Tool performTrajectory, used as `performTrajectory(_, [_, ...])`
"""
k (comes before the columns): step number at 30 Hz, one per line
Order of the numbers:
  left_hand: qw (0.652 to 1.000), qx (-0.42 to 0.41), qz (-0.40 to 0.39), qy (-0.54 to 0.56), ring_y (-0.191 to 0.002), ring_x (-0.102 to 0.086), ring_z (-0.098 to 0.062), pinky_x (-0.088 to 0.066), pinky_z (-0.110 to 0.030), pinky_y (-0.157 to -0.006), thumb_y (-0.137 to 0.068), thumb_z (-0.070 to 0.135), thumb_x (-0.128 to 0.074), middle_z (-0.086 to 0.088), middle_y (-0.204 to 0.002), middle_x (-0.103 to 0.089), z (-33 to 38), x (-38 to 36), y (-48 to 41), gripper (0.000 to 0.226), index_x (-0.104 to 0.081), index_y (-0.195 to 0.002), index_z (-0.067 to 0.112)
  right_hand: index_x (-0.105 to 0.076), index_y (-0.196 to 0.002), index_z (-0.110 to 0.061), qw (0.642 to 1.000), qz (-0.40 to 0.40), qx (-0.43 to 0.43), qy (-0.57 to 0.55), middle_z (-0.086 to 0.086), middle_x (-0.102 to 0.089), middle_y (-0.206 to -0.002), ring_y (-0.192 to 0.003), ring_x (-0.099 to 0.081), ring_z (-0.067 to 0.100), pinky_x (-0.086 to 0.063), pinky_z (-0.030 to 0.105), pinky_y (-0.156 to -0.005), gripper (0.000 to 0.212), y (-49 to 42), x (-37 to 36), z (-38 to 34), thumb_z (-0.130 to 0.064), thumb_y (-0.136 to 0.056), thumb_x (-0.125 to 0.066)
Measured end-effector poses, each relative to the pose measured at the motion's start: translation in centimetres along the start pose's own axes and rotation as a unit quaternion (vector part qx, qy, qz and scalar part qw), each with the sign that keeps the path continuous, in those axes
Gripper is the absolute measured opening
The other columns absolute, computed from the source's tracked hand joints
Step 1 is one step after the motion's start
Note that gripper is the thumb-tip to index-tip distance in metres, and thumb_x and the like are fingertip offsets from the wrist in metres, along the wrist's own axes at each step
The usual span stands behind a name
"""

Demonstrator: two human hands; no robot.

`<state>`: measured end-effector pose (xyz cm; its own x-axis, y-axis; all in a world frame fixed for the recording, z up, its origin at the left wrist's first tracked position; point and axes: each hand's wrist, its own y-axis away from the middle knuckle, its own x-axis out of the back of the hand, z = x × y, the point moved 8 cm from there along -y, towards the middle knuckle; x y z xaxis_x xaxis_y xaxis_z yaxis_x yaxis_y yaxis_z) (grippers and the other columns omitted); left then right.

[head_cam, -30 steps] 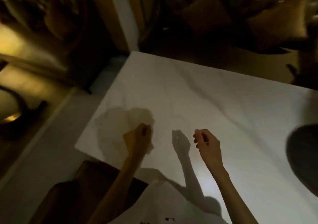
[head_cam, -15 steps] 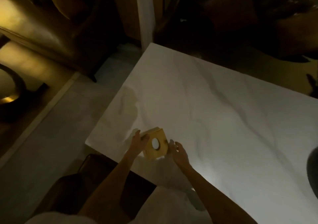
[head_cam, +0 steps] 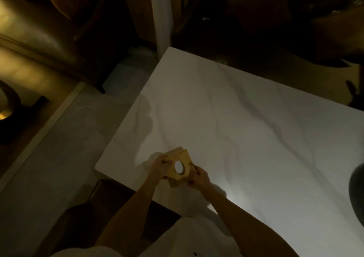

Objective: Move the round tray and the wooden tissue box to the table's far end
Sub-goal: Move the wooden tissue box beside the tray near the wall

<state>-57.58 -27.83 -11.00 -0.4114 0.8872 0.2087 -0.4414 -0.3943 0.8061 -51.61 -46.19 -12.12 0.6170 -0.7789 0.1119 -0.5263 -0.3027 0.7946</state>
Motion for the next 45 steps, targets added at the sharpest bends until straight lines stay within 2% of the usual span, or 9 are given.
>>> performTrajectory(4, [0.996,-0.058,0.000,-0.074,-0.111,-0.060,-0.040,-0.057,-0.050,-0.072,-0.091,0.017,-0.061,-0.016,-0.119,-0.059,3.8,-3.5,1.1,0.039,-0.052,-0.127,0.008,-0.066,-0.114,-0.023,0.998,0.030,0.055,0.030,0.005,-0.073,-0.098,-0.085,-0.071,0.027,-0.062,0.044,-0.074,0.026,-0.4,4.5,0.4,-0.036,-0.093,-0.057])
performTrajectory(9, [0.978,-0.135,-0.107,-0.118,-0.085,-0.060,-0.021,-0.059,-0.033,-0.067,-0.096,0.016,-0.054,-0.002,-0.094,-0.054,11.3,-17.3,5.2,0.005,-0.050,-0.098,0.016,-0.069,-0.113,-0.027,0.971,0.170,0.104,-0.134,0.002,-0.074,-0.093,-0.081,-0.069,0.022,-0.057,0.029,-0.065,0.021,5.1,18.8,0.8,-0.032,-0.094,-0.060])
performTrajectory(15, [0.911,-0.242,-0.227,-0.244,-0.083,-0.056,-0.020,-0.044,-0.019,-0.056,-0.093,0.021,-0.060,-0.009,-0.098,-0.056,15.2,-40.6,15.5,0.018,-0.047,-0.104,0.014,-0.060,-0.119,-0.043,0.895,0.379,0.084,-0.221,-0.006,-0.069,-0.119,-0.107,-0.066,0.021,-0.055,0.051,-0.093,0.049,11.7,37.4,12.7,-0.072,-0.080,-0.053])
performTrajectory(23, [0.838,-0.218,-0.321,-0.383,-0.110,-0.061,-0.034,-0.054,-0.049,-0.092,-0.093,0.041,-0.054,-0.011,-0.123,-0.059,6.5,-68.7,26.8,0.039,-0.044,-0.124,0.021,-0.060,-0.119,-0.035,0.783,0.544,0.018,-0.300,-0.003,-0.068,-0.118,-0.105,-0.066,0.021,-0.056,0.052,-0.091,0.054,25.5,55.8,31.3,-0.070,-0.080,-0.050])
performTrajectory(29, [0.793,-0.177,-0.375,-0.447,-0.097,-0.065,-0.033,-0.063,-0.051,-0.065,-0.087,0.045,-0.058,-0.006,-0.110,-0.061,-4.3,-80.7,29.1,0.025,-0.046,-0.105,0.032,-0.059,-0.123,-0.023,0.744,0.576,-0.034,-0.336,0.001,-0.066,-0.118,-0.106,-0.063,0.022,-0.054,0.045,-0.094,0.034,31.7,61.0,42.9,-0.041,-0.094,-0.056])
performTrajectory(35, [0.752,-0.218,-0.362,-0.506,-0.101,-0.060,-0.035,-0.055,-0.050,-0.088,-0.076,0.049,-0.057,-0.010,-0.107,-0.059,-10.9,-83.9,27.5,0.041,-0.049,-0.103,0.019,-0.059,-0.122,-0.025,0.758,0.515,-0.079,-0.392,0.005,-0.066,-0.120,-0.109,-0.063,0.028,-0.053,0.050,-0.095,0.033,29.2,59.4,50.9,-0.040,-0.093,-0.057])
performTrajectory(40, [0.814,-0.147,-0.348,-0.441,-0.082,-0.055,-0.031,-0.058,-0.052,-0.073,-0.075,0.035,-0.055,-0.013,-0.083,-0.053,-10.1,-83.1,29.2,0.035,-0.048,-0.090,0.005,-0.055,-0.116,-0.040,0.749,0.512,-0.074,-0.413,0.002,-0.065,-0.118,-0.107,-0.062,0.025,-0.052,0.040,-0.092,0.022,28.5,58.1,50.5,-0.041,-0.095,-0.056])
performTrajectory(43, [0.752,-0.236,-0.349,-0.507,-0.097,-0.061,-0.039,-0.056,-0.058,-0.083,-0.079,0.046,-0.046,-0.021,-0.105,-0.061,-9.7,-82.9,29.7,0.050,-0.050,-0.107,0.005,-0.052,-0.125,-0.039,0.758,0.517,-0.090,-0.388,0.002,-0.058,-0.129,-0.119,-0.056,0.029,-0.048,0.042,-0.099,0.031,28.9,58.2,50.2,-0.041,-0.095,-0.056])
performTrajectory(45, [0.626,-0.408,-0.341,-0.570,-0.108,-0.059,-0.046,-0.055,-0.054,-0.088,-0.085,0.050,-0.028,-0.029,-0.124,-0.057,-9.3,-82.7,30.6,0.064,-0.052,-0.120,0.002,-0.042,-0.142,-0.028,0.783,0.533,-0.135,-0.289,0.008,-0.041,-0.150,-0.133,-0.045,0.032,-0.041,0.045,-0.109,0.049,29.6,57.9,49.3,-0.042,-0.096,-0.053])
